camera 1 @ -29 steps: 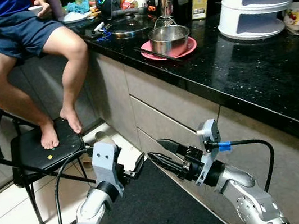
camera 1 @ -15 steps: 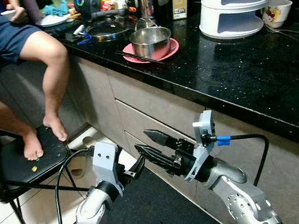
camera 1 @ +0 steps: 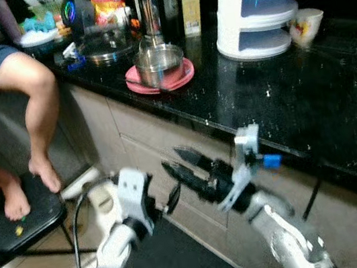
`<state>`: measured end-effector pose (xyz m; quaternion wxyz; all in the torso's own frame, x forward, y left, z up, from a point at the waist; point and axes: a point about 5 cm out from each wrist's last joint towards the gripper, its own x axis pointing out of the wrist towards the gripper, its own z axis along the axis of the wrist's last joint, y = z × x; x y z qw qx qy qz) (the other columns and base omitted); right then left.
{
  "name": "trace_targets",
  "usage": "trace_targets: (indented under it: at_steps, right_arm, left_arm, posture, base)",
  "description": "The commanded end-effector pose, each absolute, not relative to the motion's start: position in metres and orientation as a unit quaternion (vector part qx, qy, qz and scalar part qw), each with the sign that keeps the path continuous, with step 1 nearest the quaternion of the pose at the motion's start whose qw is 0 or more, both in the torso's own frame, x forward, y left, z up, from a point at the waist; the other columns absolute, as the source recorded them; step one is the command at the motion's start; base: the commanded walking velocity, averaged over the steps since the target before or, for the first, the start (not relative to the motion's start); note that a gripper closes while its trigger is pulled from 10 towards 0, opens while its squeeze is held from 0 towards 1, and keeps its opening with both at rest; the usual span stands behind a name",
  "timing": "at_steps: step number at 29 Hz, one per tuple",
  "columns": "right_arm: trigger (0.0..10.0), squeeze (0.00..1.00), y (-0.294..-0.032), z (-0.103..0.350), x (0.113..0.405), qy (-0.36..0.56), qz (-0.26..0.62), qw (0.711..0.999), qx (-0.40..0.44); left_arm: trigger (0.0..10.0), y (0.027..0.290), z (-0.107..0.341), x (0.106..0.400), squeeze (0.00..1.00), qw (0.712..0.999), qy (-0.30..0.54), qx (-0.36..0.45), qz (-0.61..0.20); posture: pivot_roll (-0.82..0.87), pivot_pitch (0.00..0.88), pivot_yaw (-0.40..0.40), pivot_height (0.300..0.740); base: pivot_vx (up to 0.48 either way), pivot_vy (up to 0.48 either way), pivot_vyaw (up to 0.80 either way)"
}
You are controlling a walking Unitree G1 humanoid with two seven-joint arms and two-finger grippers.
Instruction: Kitchen organization
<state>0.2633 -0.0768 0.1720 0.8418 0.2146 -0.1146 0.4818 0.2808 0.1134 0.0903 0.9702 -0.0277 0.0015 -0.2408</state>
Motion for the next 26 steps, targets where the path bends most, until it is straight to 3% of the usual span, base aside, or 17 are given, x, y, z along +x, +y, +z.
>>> trace_targets:
  at_steps: [1, 19, 26]
  right_arm:
    - [10.0, 0.0, -0.073, 0.175, 0.262, -0.114, 0.492, 0.834, 0.222]
    - [10.0, 0.0, -0.067, 0.181, 0.242, -0.112, 0.567, 0.781, 0.237]
    - [10.0, 0.0, -0.066, 0.182, 0.247, -0.101, 0.55, 0.797, 0.229]
  left_arm:
    - [10.0, 0.118, 0.086, 0.28, 0.0, 0.972, 0.011, -0.02, -0.236]
    - [10.0, 0.117, 0.085, 0.28, 0.0, 0.97, 0.01, -0.018, -0.241]
    - [10.0, 0.117, 0.085, 0.28, 0.0, 0.97, 0.01, -0.019, -0.241]
  posture:
    - [0.02, 0.0, 0.009, 0.74]
    - [0.02, 0.0, 0.009, 0.74]
    - [0.02, 0.0, 0.009, 0.74]
  base:
    - [0.386, 0.0, 0.0]
    - [0.395, 0.0, 0.74]
    - [0.396, 0.0, 0.29]
